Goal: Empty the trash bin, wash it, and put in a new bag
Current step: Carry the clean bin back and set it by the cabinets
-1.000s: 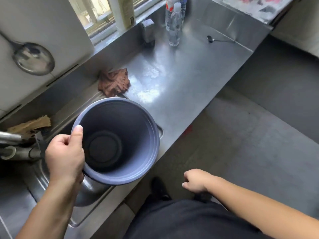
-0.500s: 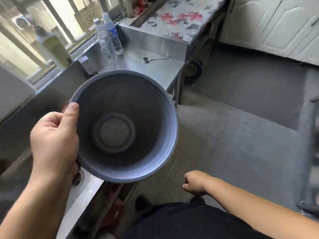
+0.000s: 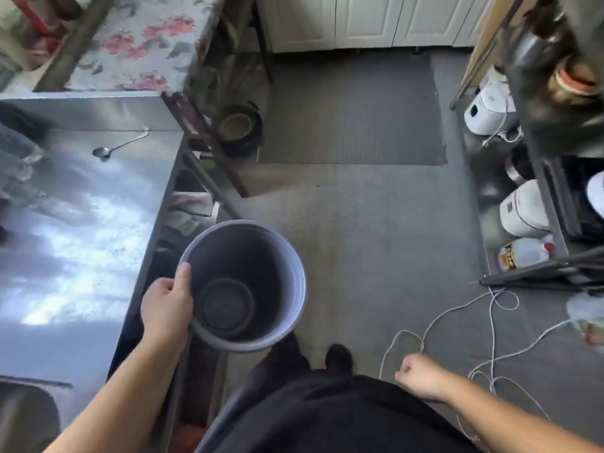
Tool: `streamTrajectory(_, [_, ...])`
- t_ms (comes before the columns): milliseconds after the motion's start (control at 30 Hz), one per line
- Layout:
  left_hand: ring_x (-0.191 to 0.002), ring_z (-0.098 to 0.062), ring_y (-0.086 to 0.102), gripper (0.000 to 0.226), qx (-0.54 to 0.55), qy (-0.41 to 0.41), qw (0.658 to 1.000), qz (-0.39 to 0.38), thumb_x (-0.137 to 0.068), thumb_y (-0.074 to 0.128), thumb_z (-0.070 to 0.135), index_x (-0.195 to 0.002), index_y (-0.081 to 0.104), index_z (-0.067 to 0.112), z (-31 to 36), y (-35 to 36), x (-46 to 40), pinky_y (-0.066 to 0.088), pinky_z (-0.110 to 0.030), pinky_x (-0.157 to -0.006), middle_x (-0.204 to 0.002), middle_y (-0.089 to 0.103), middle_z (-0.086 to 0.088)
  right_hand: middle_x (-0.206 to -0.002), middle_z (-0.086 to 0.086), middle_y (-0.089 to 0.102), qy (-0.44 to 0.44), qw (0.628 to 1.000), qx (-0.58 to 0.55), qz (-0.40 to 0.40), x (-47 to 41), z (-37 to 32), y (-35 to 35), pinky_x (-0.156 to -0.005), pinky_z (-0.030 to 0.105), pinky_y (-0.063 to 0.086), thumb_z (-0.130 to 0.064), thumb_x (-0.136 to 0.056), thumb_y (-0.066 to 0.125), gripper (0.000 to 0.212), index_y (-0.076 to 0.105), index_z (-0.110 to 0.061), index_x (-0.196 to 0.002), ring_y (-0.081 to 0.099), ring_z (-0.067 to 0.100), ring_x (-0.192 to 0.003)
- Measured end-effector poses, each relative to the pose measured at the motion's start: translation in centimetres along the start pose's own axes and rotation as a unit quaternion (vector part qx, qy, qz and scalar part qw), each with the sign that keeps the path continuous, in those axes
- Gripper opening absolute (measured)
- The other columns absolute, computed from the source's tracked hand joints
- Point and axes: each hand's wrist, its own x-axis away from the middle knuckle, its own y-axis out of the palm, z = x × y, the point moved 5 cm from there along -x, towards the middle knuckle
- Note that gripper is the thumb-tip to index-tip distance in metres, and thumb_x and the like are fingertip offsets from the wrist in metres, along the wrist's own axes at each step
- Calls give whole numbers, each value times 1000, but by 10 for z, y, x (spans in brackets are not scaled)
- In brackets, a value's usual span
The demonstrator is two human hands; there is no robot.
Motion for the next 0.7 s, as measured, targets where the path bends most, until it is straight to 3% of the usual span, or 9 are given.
streamTrajectory(67, [-46, -24, 43, 69, -31, -23, 999, -12, -80, 43, 76, -47, 41, 16, -6, 24, -8, 38, -39, -50, -40, 42, 3, -69, 3, 49, 38, 999, -3, -24, 1, 30, 7, -55, 31, 31, -26, -100, 49, 42, 38, -19, -60, 47, 16, -73])
streamTrajectory(167, [-53, -28, 47, 70, -62, -69, 995, -33, -81, 43, 73, -51, 44, 10, -15, 55, -27, 44, -44, -59, -52, 47, -6, -61, -1, 41, 69, 995, -56, -45, -5, 48, 6, -46, 23, 28, -23, -101, 50, 43, 39, -17, -59, 45, 16, -69])
streamTrajectory(233, [-58, -30, 52, 73, -81, -85, 992, -54, -85, 42, 69, -57, 54, 3, -20, 74, -43, 45, -44, -64, -60, 55, -11, -68, 3, 48, 80, 990, -108, -32, -15, 44, -9, -48, 22, 31, -22, -99, 53, 36, 44, -17, -64, 48, 17, -71])
streamTrajectory(300, [-60, -29, 53, 72, -102, -93, 988, -73, -91, 41, 64, -64, 60, 0, -17, 89, -61, 42, -40, -63, -67, 61, -15, -70, 6, 51, 81, 986, -149, -3, -27, 31, -34, -53, 29, 33, -22, -96, 55, 32, 46, -19, -65, 50, 17, -65])
streamTrajectory(400, [-57, -24, 48, 68, -114, -129, 981, -94, -95, 41, 57, -71, 62, -3, -1, 107, -92, 36, -36, -57, -70, 60, -16, -52, 1, 39, 49, 985, -163, 39, -46, 2, -80, -56, 31, 27, -30, -86, 53, 39, 38, -18, -52, 42, 17, -52])
streamTrajectory(467, [-56, -22, 45, 64, -115, -150, 977, -101, -96, 41, 55, -72, 60, -2, 15, 120, -109, 35, -37, -60, -68, 55, -12, -53, 2, 47, 44, 974, -214, 60, -59, -12, -112, -56, 31, 37, -37, -81, 53, 32, 46, -18, -57, 56, 23, -54])
streamTrajectory(567, [-61, -28, 50, 62, -104, -149, 977, -114, -94, 43, 57, -68, 57, 3, 45, 143, -137, 41, -39, -67, -73, 59, -14, -70, 9, 72, 65, 948, -293, 102, -74, -17, -155, -66, 40, 53, -33, -85, 57, 23, 59, -16, -70, 73, 30, -75])
streamTrajectory(633, [-71, -34, 56, 62, -100, -146, 976, -126, -90, 45, 60, -69, 59, 4, 67, 160, -154, 49, -43, -73, -76, 61, -14, -71, 10, 73, 80, 936, -322, 120, -79, -9, -170, -69, 44, 54, -29, -87, 58, 22, 60, -13, -72, 70, 30, -72])
streamTrajectory(700, [-74, -35, 58, 63, -103, -137, 975, -141, -87, 47, 63, -72, 61, 3, 91, 177, -167, 51, -45, -76, -78, 62, -14, -53, -1, 60, 107, 934, -321, 115, -79, 12, -171, -59, 36, 45, -27, -87, 56, 26, 56, -14, -64, 57, 20, -54])
